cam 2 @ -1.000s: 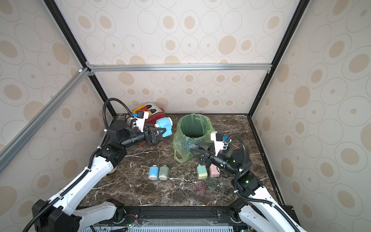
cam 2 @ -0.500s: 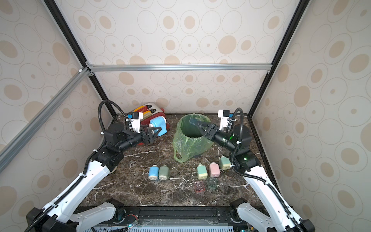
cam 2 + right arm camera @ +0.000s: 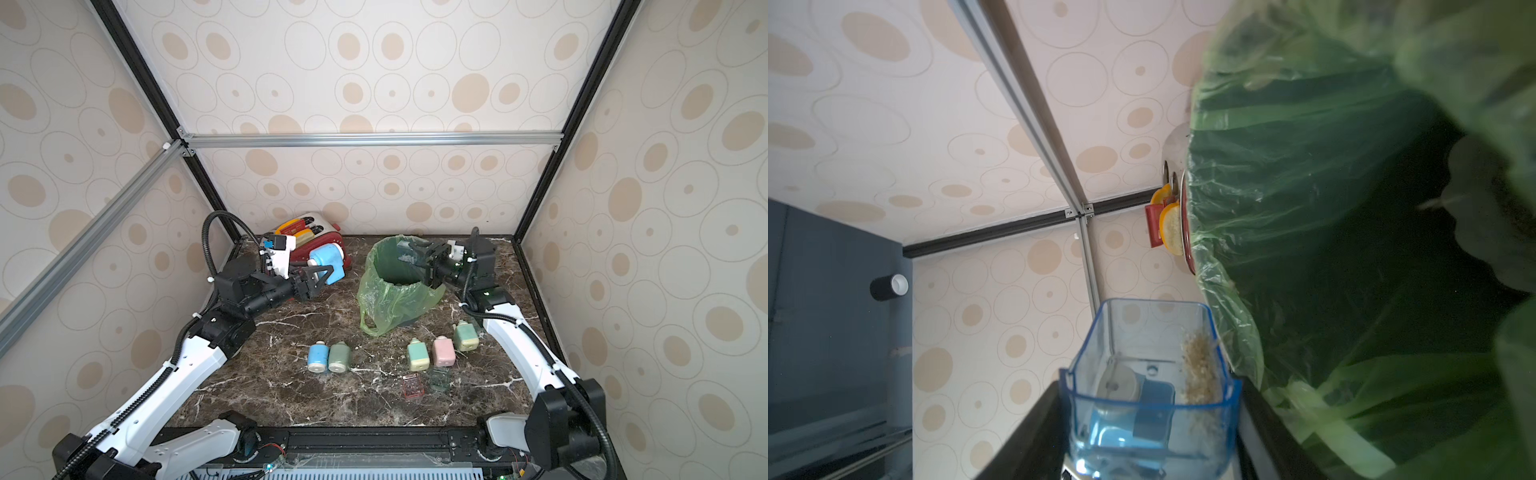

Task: Take out the pencil sharpener tray and clean the shavings
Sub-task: Pour the shavings into the trash bin.

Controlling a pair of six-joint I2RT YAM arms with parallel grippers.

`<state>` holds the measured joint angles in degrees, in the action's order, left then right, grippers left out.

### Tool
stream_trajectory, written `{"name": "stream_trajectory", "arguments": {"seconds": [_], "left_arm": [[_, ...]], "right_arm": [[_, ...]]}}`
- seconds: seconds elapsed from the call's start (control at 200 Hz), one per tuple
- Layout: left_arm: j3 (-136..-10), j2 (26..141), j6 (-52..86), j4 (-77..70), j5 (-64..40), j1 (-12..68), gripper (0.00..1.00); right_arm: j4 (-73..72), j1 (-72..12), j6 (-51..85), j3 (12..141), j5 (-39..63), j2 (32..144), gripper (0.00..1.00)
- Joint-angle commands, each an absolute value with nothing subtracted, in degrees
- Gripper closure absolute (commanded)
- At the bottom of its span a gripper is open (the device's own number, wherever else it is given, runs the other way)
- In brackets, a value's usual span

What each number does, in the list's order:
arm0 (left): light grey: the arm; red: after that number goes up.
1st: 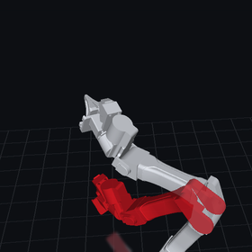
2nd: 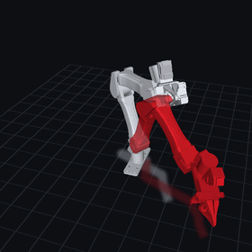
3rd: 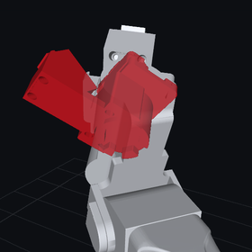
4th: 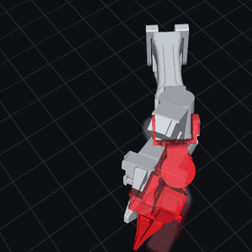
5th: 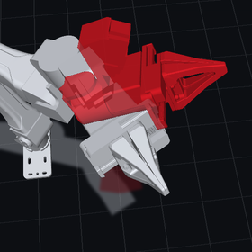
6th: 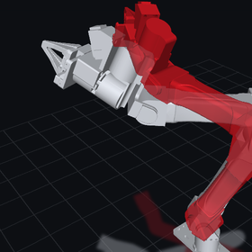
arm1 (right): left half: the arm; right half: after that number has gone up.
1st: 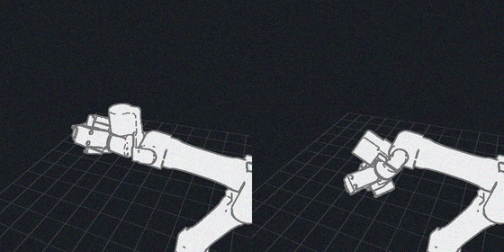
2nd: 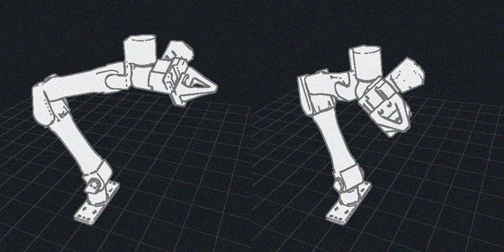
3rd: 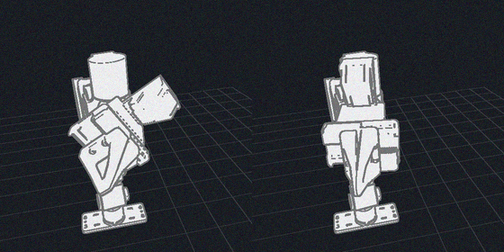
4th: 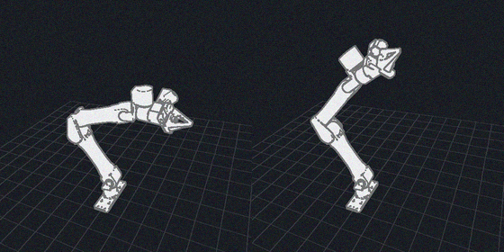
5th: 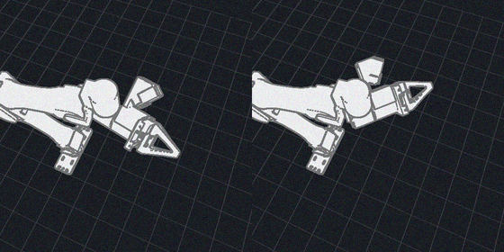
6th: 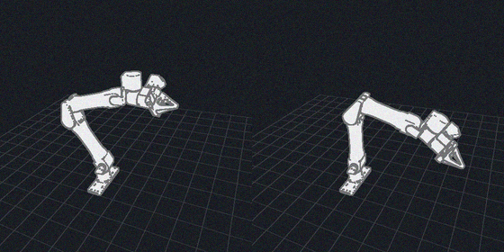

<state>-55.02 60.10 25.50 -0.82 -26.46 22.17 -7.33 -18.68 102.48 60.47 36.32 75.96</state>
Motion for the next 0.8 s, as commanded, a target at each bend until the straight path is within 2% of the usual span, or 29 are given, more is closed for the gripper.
{"name": "stream_trajectory", "arguments": {"seconds": [0.0, 0.2, 0.526, 0.666, 0.796], "left_arm": [[-55.5, 58.3, 25.3, -4.4, -26.1, 21.9, 1.0], [-55.1, 57.8, 25.3, -4.7, -26.0, 21.9, 1.0], [-55.4, 57.8, 25.0, -4.3, -26.1, 21.9, 1.0], [-55.7, 57.9, 25.0, -4.3, -26.4, 21.9, 1.0], [-55.5, 57.6, 25.1, -4.3, -26.4, 22.0, 1.0]], "right_arm": [[-6.1, -18.6, 108.4, 64.5, 38.0, 75.2, 1.0], [-2.3, -18.8, 109.0, 65.8, 36.5, 74.2, 1.0], [-7.4, -19.8, 112.5, 65.4, 39.2, 76.1, 1.0], [-2.7, -20.3, 110.0, 66.0, 37.9, 75.7, 1.0], [-12.3, -20.5, 116.5, 60.2, 39.4, 76.8, 1.0]]}}
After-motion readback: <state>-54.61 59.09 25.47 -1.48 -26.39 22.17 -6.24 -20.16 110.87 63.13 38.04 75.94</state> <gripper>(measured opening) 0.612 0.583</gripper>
